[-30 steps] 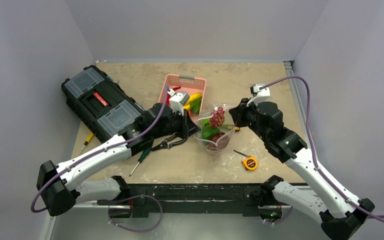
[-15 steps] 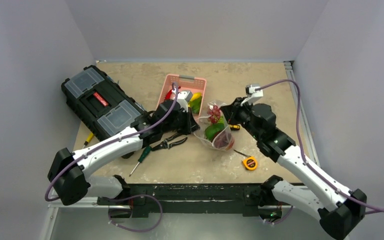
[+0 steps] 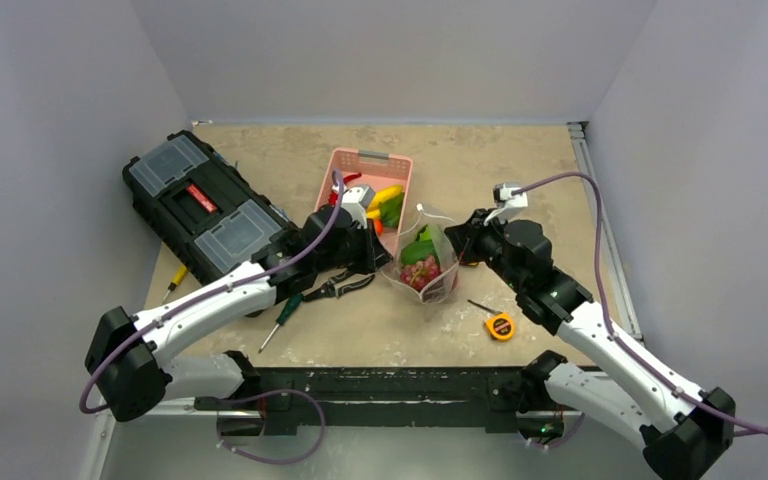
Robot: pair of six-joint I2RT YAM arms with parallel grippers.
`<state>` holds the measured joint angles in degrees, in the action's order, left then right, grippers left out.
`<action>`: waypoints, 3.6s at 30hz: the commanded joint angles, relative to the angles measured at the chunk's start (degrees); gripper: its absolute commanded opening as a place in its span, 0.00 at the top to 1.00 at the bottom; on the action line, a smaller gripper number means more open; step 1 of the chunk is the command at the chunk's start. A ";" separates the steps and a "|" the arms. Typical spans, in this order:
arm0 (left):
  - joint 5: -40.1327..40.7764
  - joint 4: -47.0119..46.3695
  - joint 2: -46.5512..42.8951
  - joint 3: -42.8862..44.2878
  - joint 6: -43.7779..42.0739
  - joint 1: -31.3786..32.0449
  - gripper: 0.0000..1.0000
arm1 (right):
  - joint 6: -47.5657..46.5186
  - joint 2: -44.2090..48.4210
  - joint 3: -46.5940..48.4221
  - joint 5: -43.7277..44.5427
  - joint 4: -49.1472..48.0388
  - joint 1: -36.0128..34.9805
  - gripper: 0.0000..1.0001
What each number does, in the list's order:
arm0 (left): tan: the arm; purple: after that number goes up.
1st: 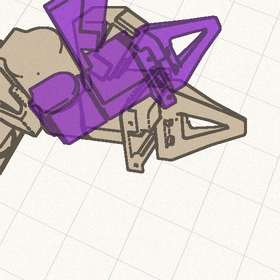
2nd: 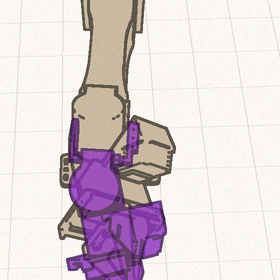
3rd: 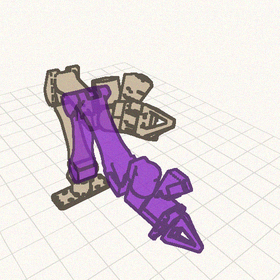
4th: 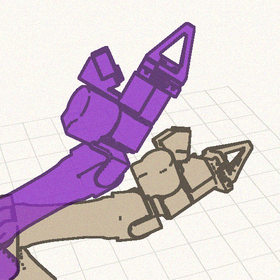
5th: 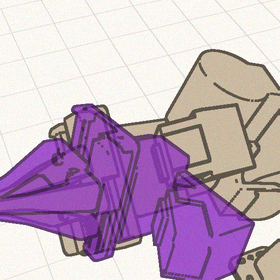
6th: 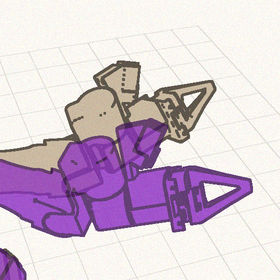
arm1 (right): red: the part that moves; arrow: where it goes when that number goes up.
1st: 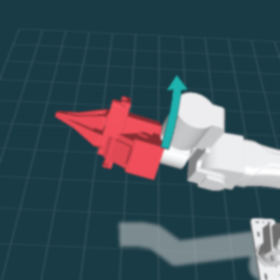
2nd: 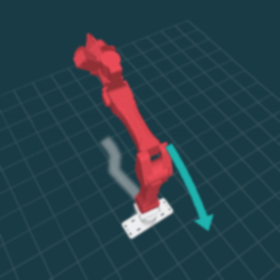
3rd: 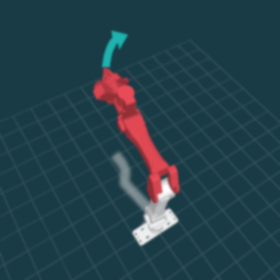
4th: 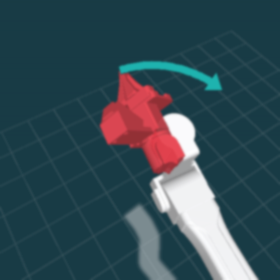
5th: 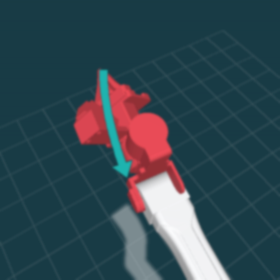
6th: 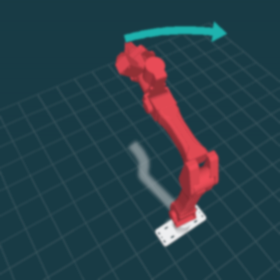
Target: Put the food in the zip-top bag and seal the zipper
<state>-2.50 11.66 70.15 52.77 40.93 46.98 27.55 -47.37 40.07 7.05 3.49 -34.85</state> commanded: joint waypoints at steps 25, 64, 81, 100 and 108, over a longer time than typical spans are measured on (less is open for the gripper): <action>-23.20 -2.49 2.12 5.98 14.38 -2.93 1.00 | -7.99 -18.84 26.19 0.69 25.03 0.23 1.00; -25.72 -20.13 0.90 1.91 18.47 -3.03 1.00 | 8.32 1.90 9.35 -6.05 37.55 0.16 0.48; -27.77 -17.68 1.73 1.76 17.17 -3.03 1.00 | 5.52 6.23 7.17 -14.13 27.03 0.13 1.00; -23.29 -2.92 -3.69 0.49 8.12 -3.20 0.73 | 0.75 0.17 9.77 -13.77 22.22 0.14 1.00; -4.67 14.11 -11.83 6.98 -6.12 -3.93 0.34 | 1.37 4.48 7.41 -9.34 22.92 0.20 1.00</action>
<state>-18.76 18.46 64.01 54.54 43.81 43.72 29.80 -46.30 48.23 -6.04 28.01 -34.83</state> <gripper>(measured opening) 0.612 0.003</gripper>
